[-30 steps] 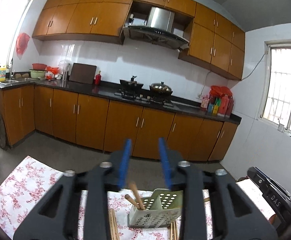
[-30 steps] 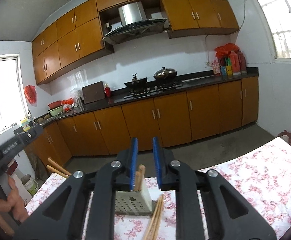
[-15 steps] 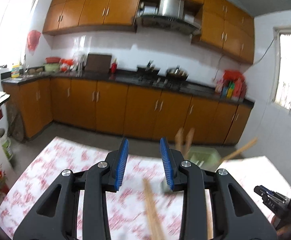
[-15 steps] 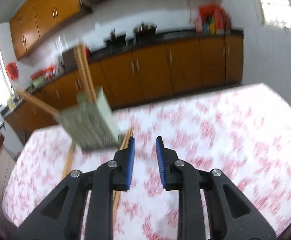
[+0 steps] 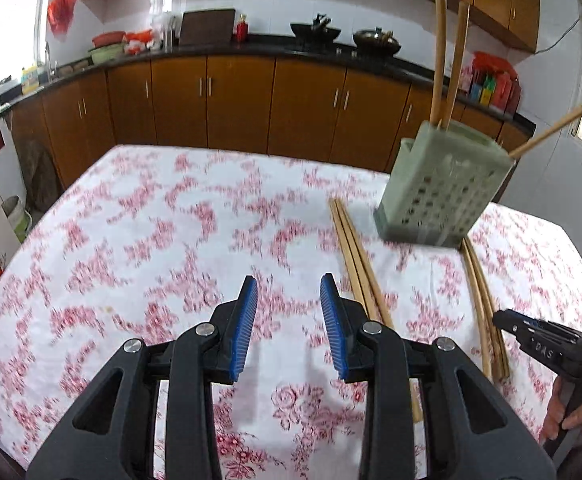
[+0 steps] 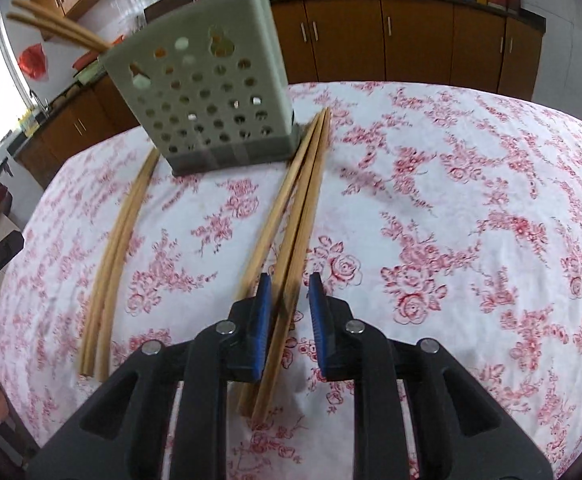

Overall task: Organize utensils
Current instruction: 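Close the left tool on a chopstick while the right tool grasps another chopstick, then lift the left tool's chopstick into the green holder while the right tool inserts its chopstick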

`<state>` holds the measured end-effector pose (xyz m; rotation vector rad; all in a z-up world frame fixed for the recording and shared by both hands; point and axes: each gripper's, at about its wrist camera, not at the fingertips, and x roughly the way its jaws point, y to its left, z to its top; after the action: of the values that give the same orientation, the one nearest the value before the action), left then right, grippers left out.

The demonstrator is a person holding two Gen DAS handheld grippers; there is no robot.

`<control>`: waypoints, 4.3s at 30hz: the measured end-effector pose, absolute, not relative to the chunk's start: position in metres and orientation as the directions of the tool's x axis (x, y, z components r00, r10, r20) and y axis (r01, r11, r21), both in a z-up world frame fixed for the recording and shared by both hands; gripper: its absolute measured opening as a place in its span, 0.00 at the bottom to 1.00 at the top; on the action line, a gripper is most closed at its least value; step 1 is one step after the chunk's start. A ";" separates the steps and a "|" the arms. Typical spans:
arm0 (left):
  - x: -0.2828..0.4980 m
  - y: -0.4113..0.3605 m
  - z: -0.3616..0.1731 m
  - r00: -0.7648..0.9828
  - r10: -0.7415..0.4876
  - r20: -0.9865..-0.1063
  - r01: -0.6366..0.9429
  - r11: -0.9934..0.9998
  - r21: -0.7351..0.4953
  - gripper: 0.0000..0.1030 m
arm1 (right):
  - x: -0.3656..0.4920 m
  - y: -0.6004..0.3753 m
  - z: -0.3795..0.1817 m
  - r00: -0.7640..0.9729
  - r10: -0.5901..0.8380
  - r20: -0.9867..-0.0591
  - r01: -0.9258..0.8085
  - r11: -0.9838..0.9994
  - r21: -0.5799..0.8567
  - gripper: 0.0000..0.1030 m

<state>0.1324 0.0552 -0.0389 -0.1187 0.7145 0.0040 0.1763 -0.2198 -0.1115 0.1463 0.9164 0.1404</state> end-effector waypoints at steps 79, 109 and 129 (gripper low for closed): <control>0.174 0.061 -0.094 0.638 -0.005 -0.770 -0.019 1.000 -0.022 0.09 | 0.175 -0.290 -0.116 0.644 -0.042 -0.764 0.145 0.987 0.068 0.09; 0.128 0.077 -0.023 0.744 -0.057 -0.666 -0.024 0.993 -0.112 0.07 | 0.128 -0.300 -0.038 0.796 -0.018 -0.606 0.116 0.986 0.123 0.08; 0.123 0.074 0.062 0.873 -0.095 -0.478 0.011 0.984 -0.176 0.07 | 0.121 -0.301 0.025 0.887 -0.002 -0.463 0.079 0.986 0.148 0.07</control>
<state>0.1234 0.0739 0.0616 -0.1704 0.5062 -0.0556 0.1212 -0.3011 0.0246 0.1645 0.4796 -0.0424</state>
